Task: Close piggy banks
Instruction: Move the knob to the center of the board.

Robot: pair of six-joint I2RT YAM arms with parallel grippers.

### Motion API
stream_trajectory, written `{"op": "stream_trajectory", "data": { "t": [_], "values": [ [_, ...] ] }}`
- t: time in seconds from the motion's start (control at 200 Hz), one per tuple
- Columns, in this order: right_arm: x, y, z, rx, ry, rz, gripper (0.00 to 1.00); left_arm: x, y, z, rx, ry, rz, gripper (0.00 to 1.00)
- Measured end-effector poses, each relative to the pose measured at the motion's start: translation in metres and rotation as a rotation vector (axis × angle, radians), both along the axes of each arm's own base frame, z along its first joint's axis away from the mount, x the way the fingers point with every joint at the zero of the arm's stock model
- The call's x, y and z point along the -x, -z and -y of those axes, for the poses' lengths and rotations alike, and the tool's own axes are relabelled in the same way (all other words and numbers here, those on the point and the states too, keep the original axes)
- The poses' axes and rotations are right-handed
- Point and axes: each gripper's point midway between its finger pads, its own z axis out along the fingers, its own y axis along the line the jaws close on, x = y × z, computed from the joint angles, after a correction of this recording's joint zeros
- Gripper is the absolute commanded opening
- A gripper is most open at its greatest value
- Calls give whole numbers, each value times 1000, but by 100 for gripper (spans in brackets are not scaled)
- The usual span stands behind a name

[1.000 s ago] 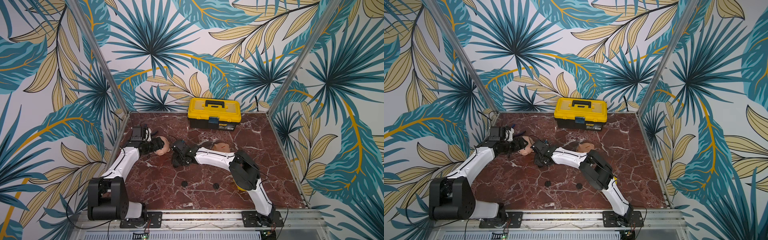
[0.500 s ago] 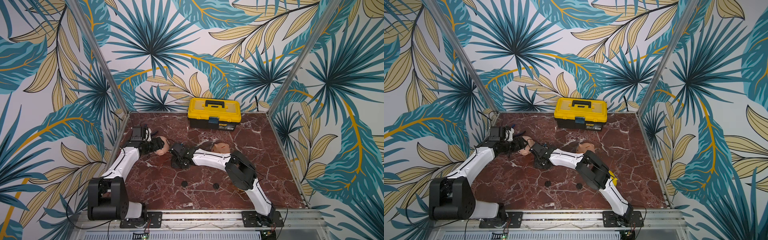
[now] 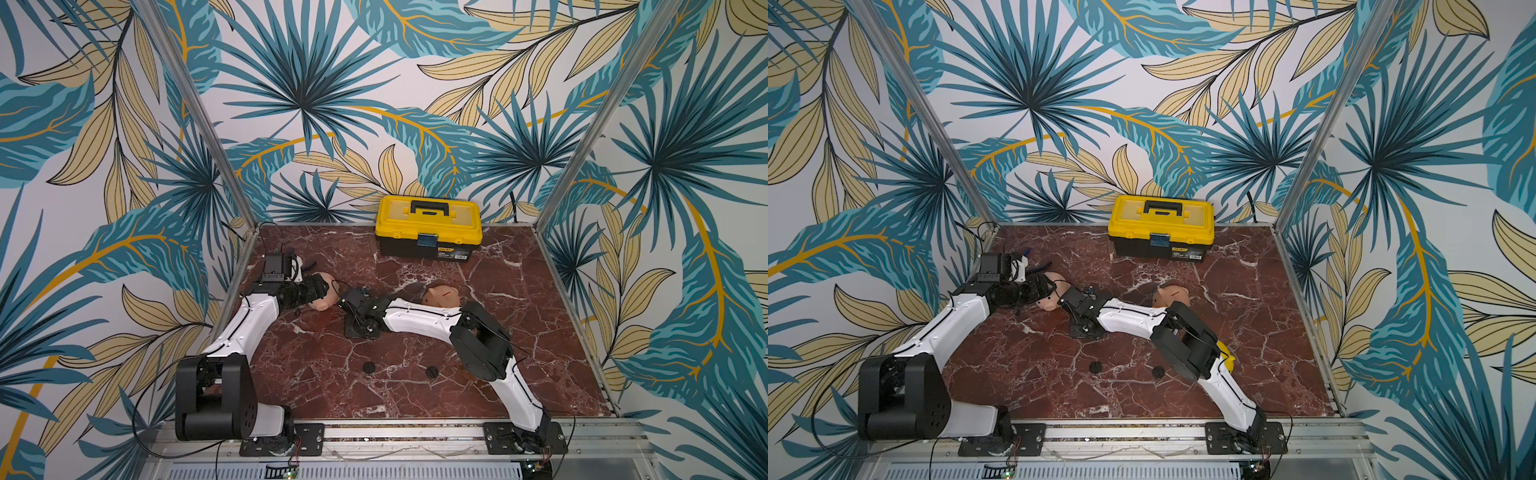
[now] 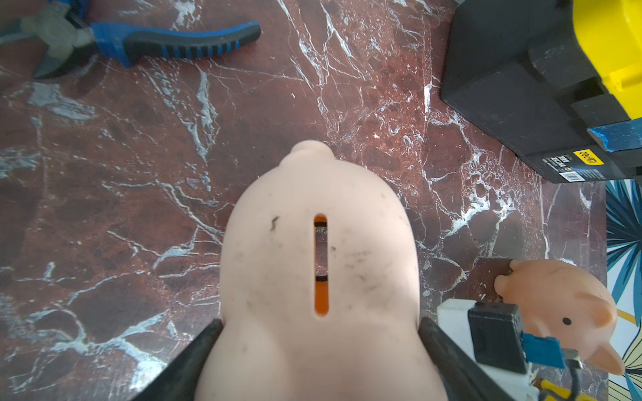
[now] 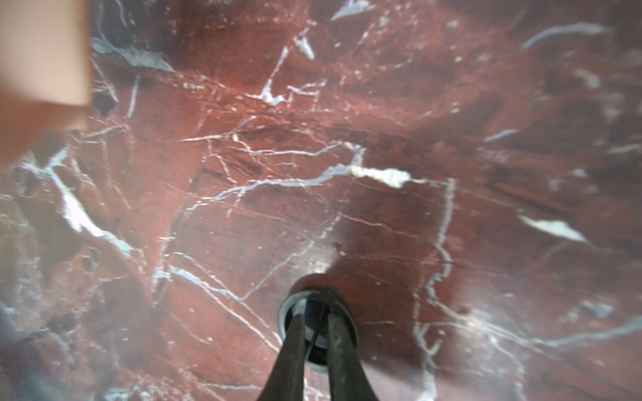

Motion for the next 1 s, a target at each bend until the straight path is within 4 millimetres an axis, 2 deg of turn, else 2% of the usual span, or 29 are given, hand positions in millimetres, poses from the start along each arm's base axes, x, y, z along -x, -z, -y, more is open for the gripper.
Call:
{"op": "stream_trajectory", "data": {
  "t": [0.27, 0.416, 0.531, 0.781, 0.996],
  "values": [
    [3, 1, 26, 134, -49, 32, 9, 0, -1, 2, 10, 8, 1, 77],
    [7, 2, 45, 195, -69, 33, 9, 0, -2, 10, 46, 38, 4, 76],
    [11, 2, 63, 225, -75, 25, 9, -1, -3, 27, 83, 92, 14, 76],
    [19, 4, 103, 266, -67, -5, 9, 4, 3, 83, 230, 256, 19, 76],
    [23, 5, 127, 275, -49, -27, 9, 3, 18, 97, 315, 287, -20, 77]
  ]
}}
